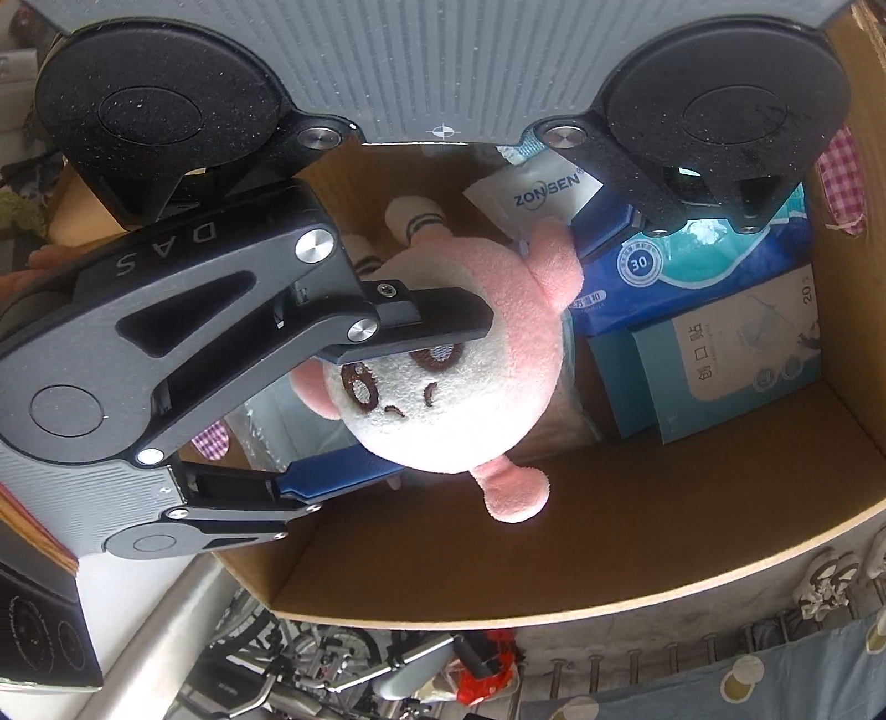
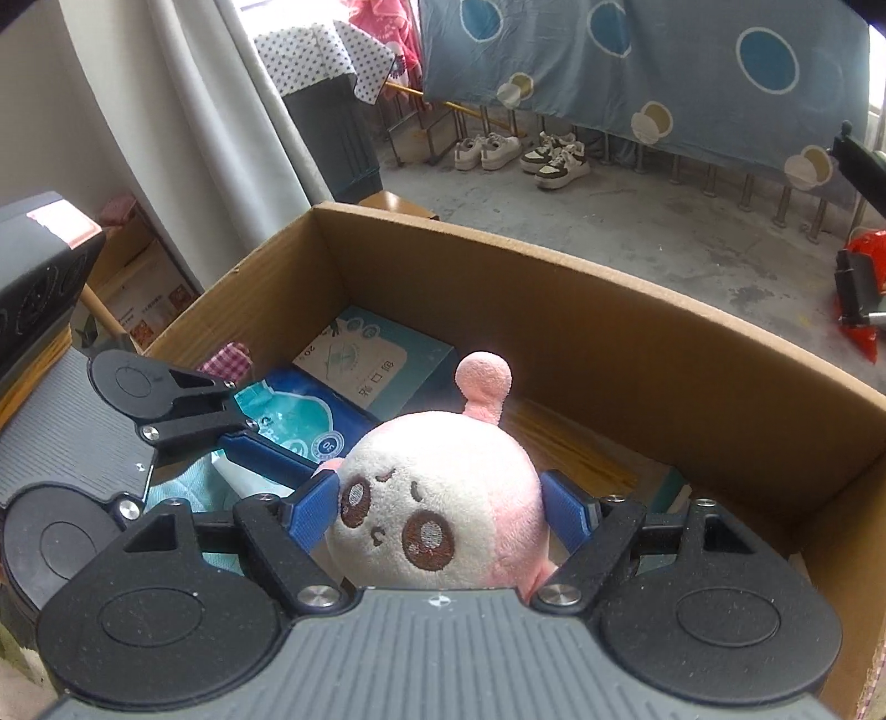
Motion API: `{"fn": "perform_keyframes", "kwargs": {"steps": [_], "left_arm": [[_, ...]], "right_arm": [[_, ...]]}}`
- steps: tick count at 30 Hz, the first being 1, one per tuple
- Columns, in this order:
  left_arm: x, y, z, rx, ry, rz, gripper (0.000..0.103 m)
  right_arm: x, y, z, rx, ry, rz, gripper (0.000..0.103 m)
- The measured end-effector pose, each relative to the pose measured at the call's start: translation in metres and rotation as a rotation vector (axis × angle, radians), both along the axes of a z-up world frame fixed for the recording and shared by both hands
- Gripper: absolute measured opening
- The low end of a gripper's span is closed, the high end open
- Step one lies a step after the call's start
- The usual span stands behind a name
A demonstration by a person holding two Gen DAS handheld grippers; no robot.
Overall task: Organize soft objects
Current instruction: 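Lower the plush toy into the box and open both grippers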
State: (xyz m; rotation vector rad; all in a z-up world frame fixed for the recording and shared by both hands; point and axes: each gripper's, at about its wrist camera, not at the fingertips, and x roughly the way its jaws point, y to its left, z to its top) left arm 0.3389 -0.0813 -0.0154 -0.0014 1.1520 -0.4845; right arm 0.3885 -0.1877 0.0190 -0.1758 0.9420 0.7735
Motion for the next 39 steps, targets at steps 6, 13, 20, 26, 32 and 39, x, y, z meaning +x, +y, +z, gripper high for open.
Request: {"fn": "perform_keyframes", "kwargs": {"steps": [6,13,20,26,32,39], "left_arm": [[-0.011,0.005,0.007,-0.005,0.002,-0.026,0.099],[-0.029,0.006,0.015,0.004,-0.019,-0.072,0.099],[-0.035,-0.002,0.017,0.003,-0.034,-0.092,0.099],[-0.033,-0.001,0.019,-0.007,-0.043,-0.092,0.099],[-0.031,0.002,0.017,-0.008,-0.041,-0.086,0.099],[-0.036,0.012,0.031,-0.036,-0.068,-0.068,0.099]], "right_arm": [[-0.013,0.008,0.002,0.001,-0.075,0.097,0.081],[0.001,0.012,-0.004,-0.003,-0.070,0.143,0.083],[0.005,0.010,-0.001,0.001,-0.045,0.121,0.084],[0.013,0.001,0.006,0.054,-0.025,0.072,0.086],[0.026,0.000,0.003,0.055,0.012,0.014,0.087],[0.022,-0.005,0.021,0.098,0.011,-0.030,0.087]]}}
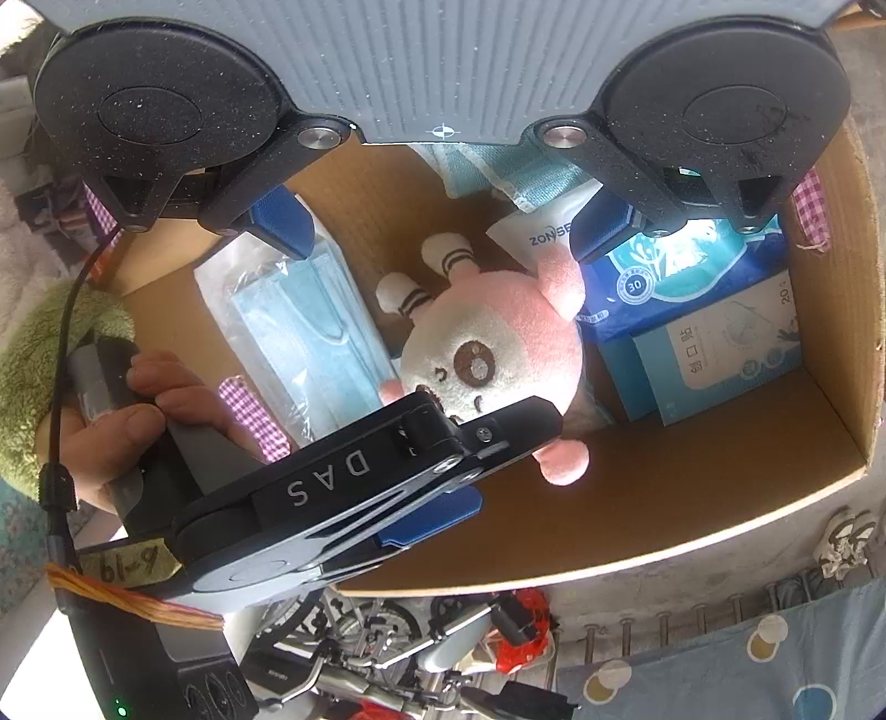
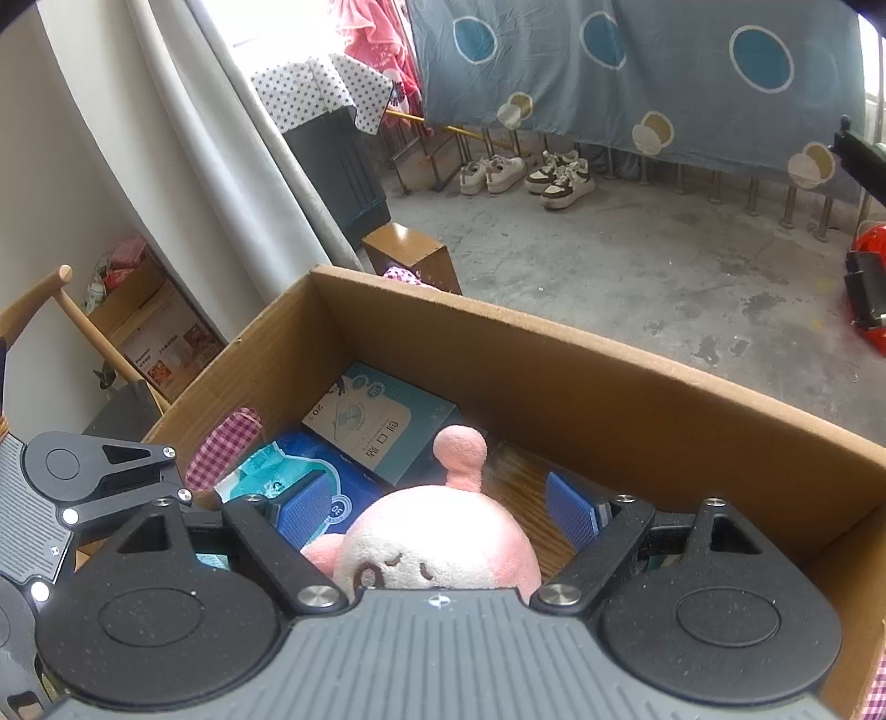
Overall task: Organize soft objects
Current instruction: 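Lower the plush toy into the box and open both grippers, then withdraw both grippers up out of the box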
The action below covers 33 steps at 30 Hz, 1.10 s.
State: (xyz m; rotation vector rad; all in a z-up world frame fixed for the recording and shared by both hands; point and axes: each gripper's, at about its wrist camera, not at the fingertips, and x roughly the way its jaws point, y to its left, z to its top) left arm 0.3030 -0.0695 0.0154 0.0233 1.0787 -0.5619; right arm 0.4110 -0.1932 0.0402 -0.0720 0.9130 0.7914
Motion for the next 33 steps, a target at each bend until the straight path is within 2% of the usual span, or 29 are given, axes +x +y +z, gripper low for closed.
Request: {"fn": "perform_keyframes", "kwargs": {"steps": [3,9,14,17,20,24,27,29,33], "left_arm": [[-0.008,0.008,0.015,-0.029,-0.038,0.015,0.099],[-0.039,0.031,0.054,-0.103,-0.128,0.070,0.100],[-0.087,0.052,0.088,-0.176,-0.239,0.115,0.102],[-0.116,0.060,0.098,-0.205,-0.281,0.129,0.102],[-0.144,0.061,0.099,-0.221,-0.306,0.119,0.102],[-0.171,0.048,0.081,-0.235,-0.280,0.086,0.102],[-0.184,0.025,0.056,-0.231,-0.229,0.032,0.102],[-0.190,0.002,0.035,-0.209,-0.201,-0.017,0.102],[-0.194,-0.045,-0.006,-0.156,-0.166,-0.100,0.100]], "right_arm": [[-0.015,-0.007,0.020,0.031,-0.031,-0.014,0.088],[-0.062,-0.025,0.078,0.100,-0.146,-0.052,0.097],[-0.109,-0.043,0.123,0.188,-0.230,-0.091,0.101],[-0.146,-0.060,0.144,0.240,-0.282,-0.126,0.102],[-0.184,-0.076,0.152,0.274,-0.314,-0.178,0.103],[-0.232,-0.100,0.138,0.308,-0.304,-0.272,0.103],[-0.260,-0.116,0.107,0.332,-0.250,-0.352,0.103],[-0.275,-0.128,0.075,0.359,-0.206,-0.414,0.102],[-0.292,-0.144,0.013,0.366,-0.072,-0.530,0.082]]}}
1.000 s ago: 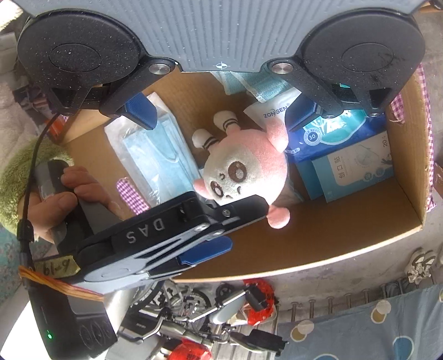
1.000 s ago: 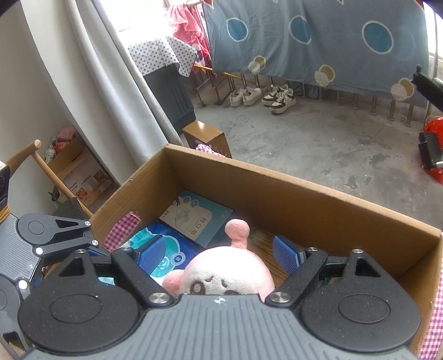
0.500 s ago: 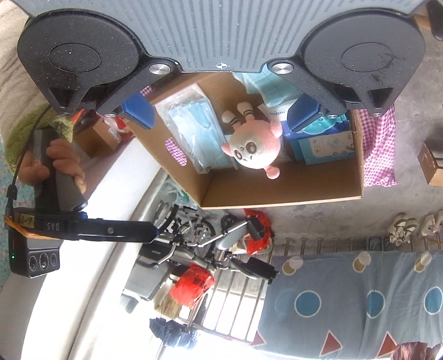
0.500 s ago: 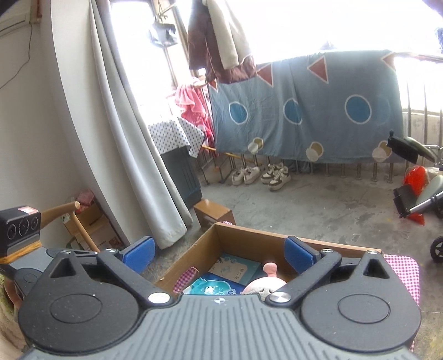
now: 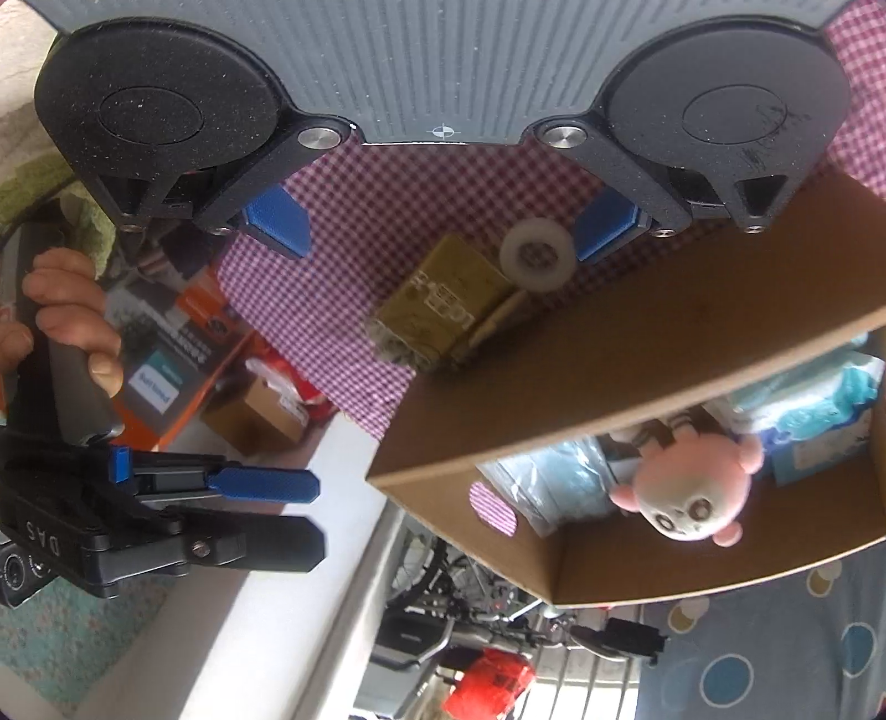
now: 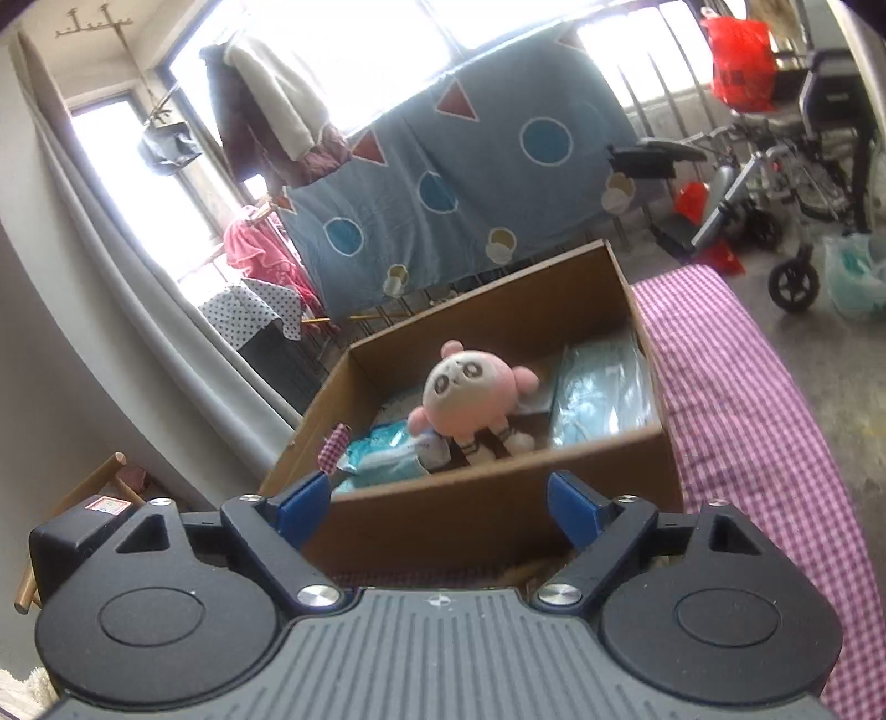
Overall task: Organize soft objects
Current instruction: 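Withdraw both grippers up out of the box, then close the right gripper on the gold LOVE tissue pack beside the box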
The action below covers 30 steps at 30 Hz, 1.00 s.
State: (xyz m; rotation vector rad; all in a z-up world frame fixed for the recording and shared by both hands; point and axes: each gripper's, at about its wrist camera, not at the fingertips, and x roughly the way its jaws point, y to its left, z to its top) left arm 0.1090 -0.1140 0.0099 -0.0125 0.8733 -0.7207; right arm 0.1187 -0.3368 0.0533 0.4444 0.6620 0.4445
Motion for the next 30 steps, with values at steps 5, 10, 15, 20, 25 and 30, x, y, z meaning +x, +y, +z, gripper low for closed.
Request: {"fn": "perform_keyframes", "kwargs": {"steps": [5,10,15,20,25,30], "left_arm": [[-0.002,-0.034,-0.034,0.061,0.039,-0.067,0.096],[0.002,-0.046,-0.047,0.064,0.066,-0.066,0.094],[0.009,-0.058,-0.057,0.068,0.093,-0.065,0.094],[0.016,-0.066,-0.065,0.083,0.113,-0.065,0.094],[0.021,-0.068,-0.066,0.067,0.124,-0.062,0.094],[0.021,-0.065,-0.064,0.036,0.142,-0.065,0.094]], "right_arm": [[-0.005,-0.013,-0.043,-0.049,0.101,-0.092,0.068],[-0.005,-0.012,-0.048,-0.076,0.042,-0.089,0.065],[0.010,-0.002,-0.054,-0.131,0.046,-0.018,0.056],[0.019,0.007,-0.066,-0.184,0.074,0.020,0.045],[0.023,0.007,-0.076,-0.177,0.126,0.035,0.036],[0.012,0.003,-0.069,-0.155,0.126,0.028,0.036]]}}
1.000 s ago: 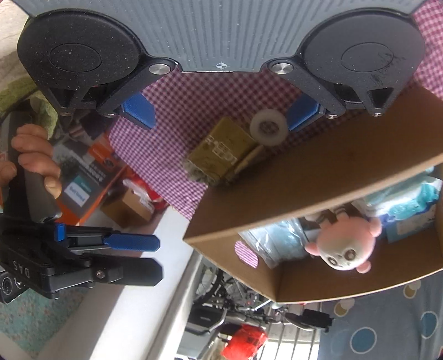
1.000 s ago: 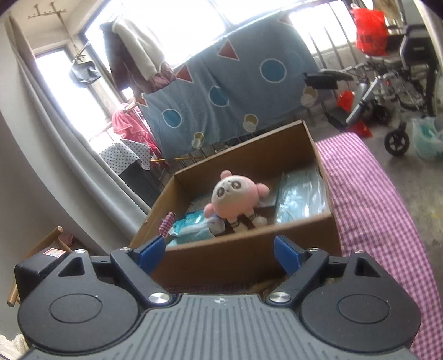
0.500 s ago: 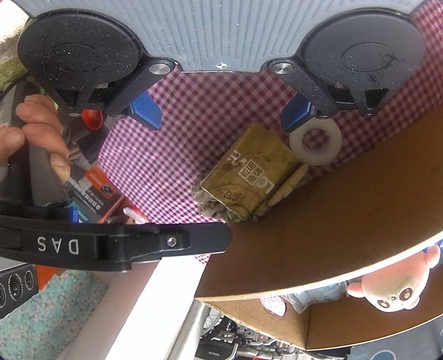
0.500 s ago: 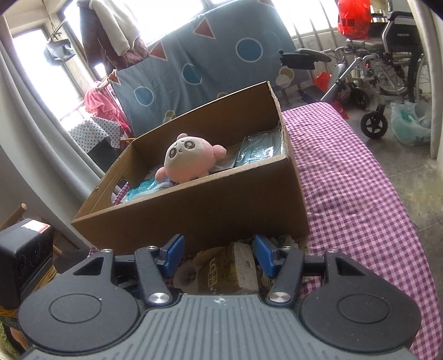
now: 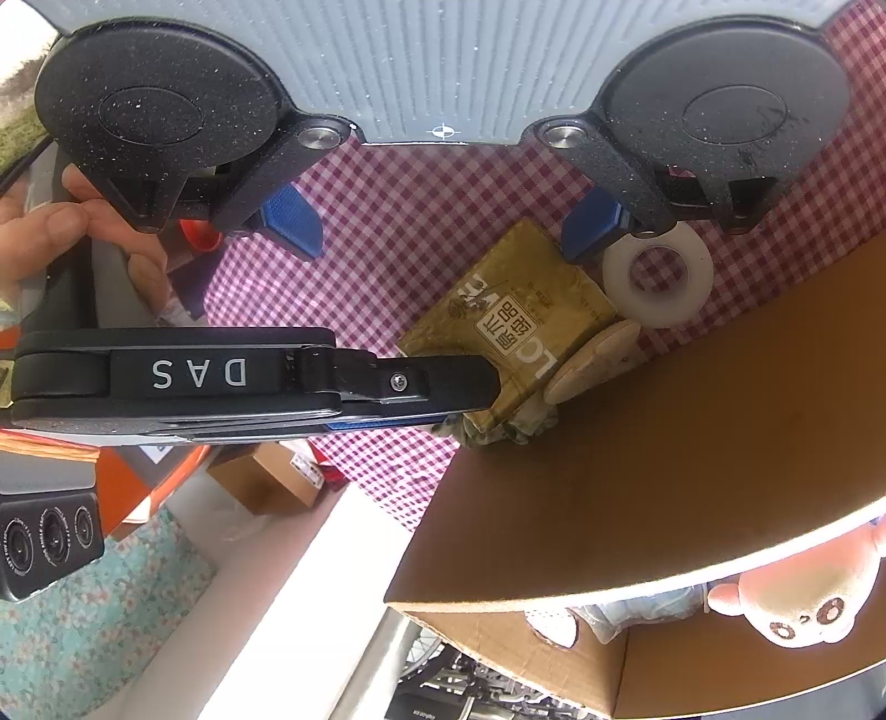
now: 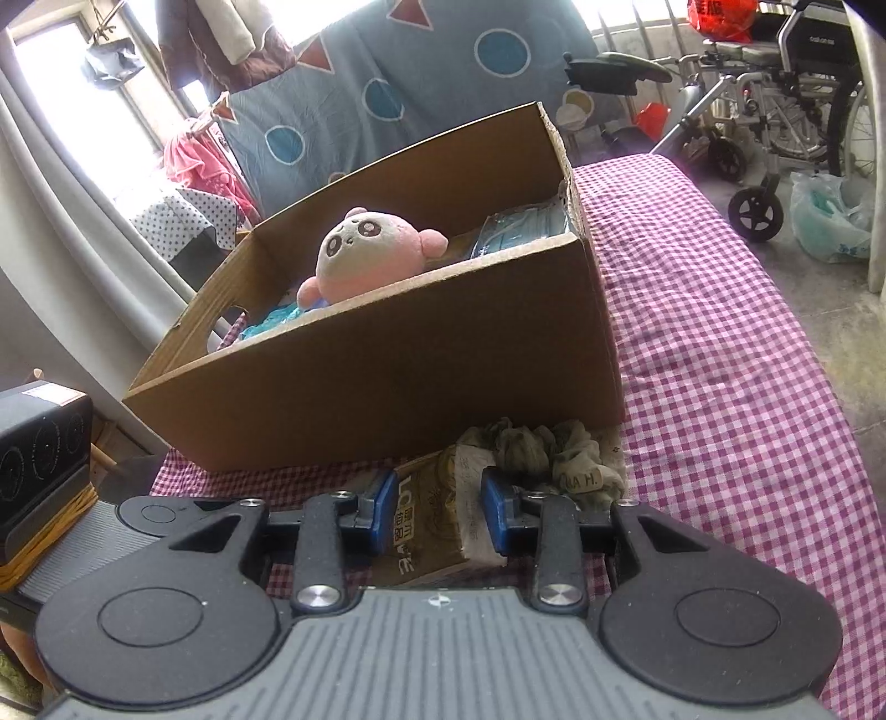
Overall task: Organize soft objects
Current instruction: 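Close the right gripper on the gold LOVE tissue pack beside the box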
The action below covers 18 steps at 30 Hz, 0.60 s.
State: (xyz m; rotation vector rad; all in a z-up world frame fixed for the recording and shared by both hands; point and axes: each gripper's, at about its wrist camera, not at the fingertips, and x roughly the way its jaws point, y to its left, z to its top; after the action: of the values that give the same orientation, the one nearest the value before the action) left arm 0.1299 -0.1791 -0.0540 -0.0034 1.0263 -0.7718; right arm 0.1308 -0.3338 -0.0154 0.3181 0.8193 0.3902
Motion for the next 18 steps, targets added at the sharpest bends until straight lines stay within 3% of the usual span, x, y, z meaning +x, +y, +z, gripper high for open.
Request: {"fn": "perform_keyframes", "kwargs": {"steps": [10,18], "left_arm": [[-0.024,0.017,0.014,-0.061,0.013,-0.029,0.094],[-0.036,0.051,0.022,-0.100,0.039,0.029,0.094]], "right_arm": [[-0.023,0.001,0.011,0.072,0.048,-0.023,0.036],[-0.027,0.027,0.005,0.095,0.100,0.033,0.036]]}}
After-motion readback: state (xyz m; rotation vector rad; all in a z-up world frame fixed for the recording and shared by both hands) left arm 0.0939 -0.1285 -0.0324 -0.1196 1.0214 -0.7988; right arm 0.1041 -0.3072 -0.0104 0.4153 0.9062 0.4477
